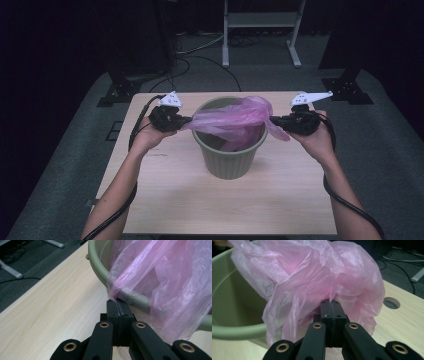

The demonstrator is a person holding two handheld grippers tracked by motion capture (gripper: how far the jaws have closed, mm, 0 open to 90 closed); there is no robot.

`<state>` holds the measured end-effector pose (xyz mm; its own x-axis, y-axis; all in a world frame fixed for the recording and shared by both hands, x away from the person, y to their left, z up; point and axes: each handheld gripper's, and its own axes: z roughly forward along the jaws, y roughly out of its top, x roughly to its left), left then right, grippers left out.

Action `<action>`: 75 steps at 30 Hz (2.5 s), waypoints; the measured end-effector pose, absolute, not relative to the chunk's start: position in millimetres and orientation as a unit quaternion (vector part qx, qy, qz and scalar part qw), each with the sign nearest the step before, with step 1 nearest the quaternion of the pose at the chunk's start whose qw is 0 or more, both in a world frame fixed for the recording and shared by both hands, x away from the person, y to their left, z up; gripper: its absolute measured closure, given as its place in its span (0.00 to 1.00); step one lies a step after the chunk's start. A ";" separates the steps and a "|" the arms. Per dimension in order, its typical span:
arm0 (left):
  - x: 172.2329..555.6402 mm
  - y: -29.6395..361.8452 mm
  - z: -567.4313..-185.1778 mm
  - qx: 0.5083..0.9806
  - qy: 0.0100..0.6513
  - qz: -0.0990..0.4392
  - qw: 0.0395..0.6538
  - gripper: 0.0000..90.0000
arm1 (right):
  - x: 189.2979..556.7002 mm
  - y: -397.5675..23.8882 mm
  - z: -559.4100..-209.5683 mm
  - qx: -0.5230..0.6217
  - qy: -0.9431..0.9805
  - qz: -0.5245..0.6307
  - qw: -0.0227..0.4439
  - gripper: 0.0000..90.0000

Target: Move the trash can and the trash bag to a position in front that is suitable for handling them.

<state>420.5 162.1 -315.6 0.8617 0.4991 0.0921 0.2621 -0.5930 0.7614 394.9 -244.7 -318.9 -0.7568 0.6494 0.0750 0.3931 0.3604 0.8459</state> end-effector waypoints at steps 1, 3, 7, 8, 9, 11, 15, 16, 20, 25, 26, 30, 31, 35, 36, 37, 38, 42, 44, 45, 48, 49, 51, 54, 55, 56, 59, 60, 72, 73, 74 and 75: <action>416.6 162.6 -315.6 0.881 0.211 0.148 0.396 1.00 | 391.5 -244.5 -318.3 0.316 0.816 0.465 0.137 1.00; 406.5 164.0 -314.7 0.886 0.201 0.143 0.393 1.00 | 378.5 -243.6 -315.9 0.299 0.826 0.459 0.136 1.00; 386.1 169.0 -313.1 0.894 0.179 0.129 0.390 1.00 | 358.4 -243.2 -312.8 0.275 0.839 0.453 0.125 1.00; 380.0 171.1 -312.0 0.897 0.171 0.126 0.388 1.00 | 352.5 -243.3 -312.2 0.267 0.843 0.452 0.118 1.00; 374.1 173.3 -310.6 0.898 0.167 0.127 0.386 1.00 | 346.3 -243.6 -311.3 0.259 0.847 0.450 0.111 1.00; 363.9 178.7 -305.5 0.901 0.159 0.137 0.380 1.00 | 334.1 -244.7 -307.9 0.244 0.857 0.441 0.110 1.00; 352.0 189.5 -291.0 0.895 0.156 0.160 0.386 1.00 | 317.9 -251.1 -293.4 0.234 0.855 0.445 0.126 1.00; 349.1 189.1 -286.7 0.895 0.151 0.170 0.383 1.00 | 316.7 -252.4 -290.1 0.232 0.853 0.451 0.125 1.00; 351.8 188.7 -283.4 0.895 0.156 0.178 0.378 1.00 | 317.8 -250.2 -282.2 0.234 0.851 0.450 0.137 1.00; 356.1 194.1 -282.3 0.883 0.163 0.150 0.414 0.92 | 323.8 -249.1 -281.3 0.239 0.839 0.472 0.129 1.00; 355.8 194.1 -281.6 0.881 0.162 0.150 0.418 0.90 | 324.5 -248.4 -281.4 0.238 0.838 0.473 0.127 1.00; 354.3 191.2 -276.0 0.879 0.154 0.142 0.428 0.82 | 327.6 -244.9 -280.1 0.233 0.837 0.482 0.113 1.00; 354.2 190.0 -275.4 0.879 0.152 0.140 0.429 0.80 | 328.5 -243.4 -279.8 0.232 0.837 0.484 0.108 1.00; 354.7 183.7 -273.2 0.882 0.144 0.137 0.427 0.73 | 332.2 -238.6 -281.4 0.233 0.840 0.478 0.104 1.00; 354.6 182.7 -272.9 0.881 0.144 0.137 0.429 0.72 | 332.8 -238.1 -281.9 0.236 0.840 0.477 0.104 1.00; 354.6 182.2 -272.6 0.881 0.143 0.136 0.430 0.70 | 333.4 -238.5 -282.1 0.238 0.839 0.478 0.104 0.98; 354.7 182.2 -272.1 0.882 0.141 0.134 0.430 0.68 | 334.1 -239.6 -282.2 0.238 0.838 0.480 0.103 0.97; 353.4 183.7 -270.3 0.880 0.141 0.129 0.435 0.63 | 333.2 -244.2 -281.2 0.241 0.836 0.482 0.103 0.90; 352.8 184.7 -268.3 0.879 0.141 0.126 0.438 0.60 | 332.2 -246.9 -280.0 0.240 0.835 0.484 0.102 0.87; 352.7 184.7 -267.8 0.878 0.141 0.125 0.439 0.59 | 331.8 -248.6 -278.9 0.239 0.834 0.487 0.099 0.85; 351.7 181.9 -266.3 0.880 0.135 0.121 0.438 0.58 | 330.0 -250.4 -276.7 0.237 0.834 0.490 0.096 0.79; 351.3 180.2 -266.0 0.882 0.132 0.118 0.437 0.58 | 329.4 -250.6 -276.0 0.235 0.834 0.491 0.094 0.78; 350.7 176.4 -265.6 0.883 0.128 0.114 0.437 0.58 | 328.1 -250.2 -274.4 0.231 0.835 0.491 0.094 0.75; 351.6 171.3 -266.8 0.889 0.119 0.109 0.428 0.59 | 327.1 -249.2 -272.1 0.222 0.835 0.494 0.090 0.73; 352.0 170.3 -267.5 0.891 0.118 0.109 0.424 0.60 | 327.2 -248.7 -271.9 0.220 0.836 0.495 0.089 0.73; 352.5 169.0 -268.7 0.894 0.116 0.107 0.420 0.61 | 327.3 -248.1 -271.9 0.217 0.837 0.495 0.089 0.73; 353.1 166.4 -272.0 0.898 0.111 0.103 0.413 0.70 | 328.0 -244.8 -273.5 0.211 0.841 0.490 0.084 0.75; 353.4 165.9 -272.8 0.899 0.109 0.102 0.411 0.74 | 328.4 -243.8 -274.2 0.211 0.842 0.489 0.083 0.77; 367.1 162.4 -274.7 0.898 0.116 0.135 0.403 1.00 | 344.0 -242.5 -277.5 0.245 0.837 0.478 0.104 1.00; 370.1 161.6 -274.8 0.897 0.118 0.139 0.402 1.00 | 346.7 -242.6 -278.1 0.251 0.836 0.477 0.104 1.00; 373.9 160.7 -274.9 0.897 0.120 0.143 0.401 1.00 | 351.1 -242.7 -279.3 0.259 0.834 0.476 0.105 1.00; 377.7 159.6 -275.3 0.897 0.125 0.147 0.398 1.00 | 355.6 -242.3 -280.8 0.269 0.833 0.472 0.106 1.00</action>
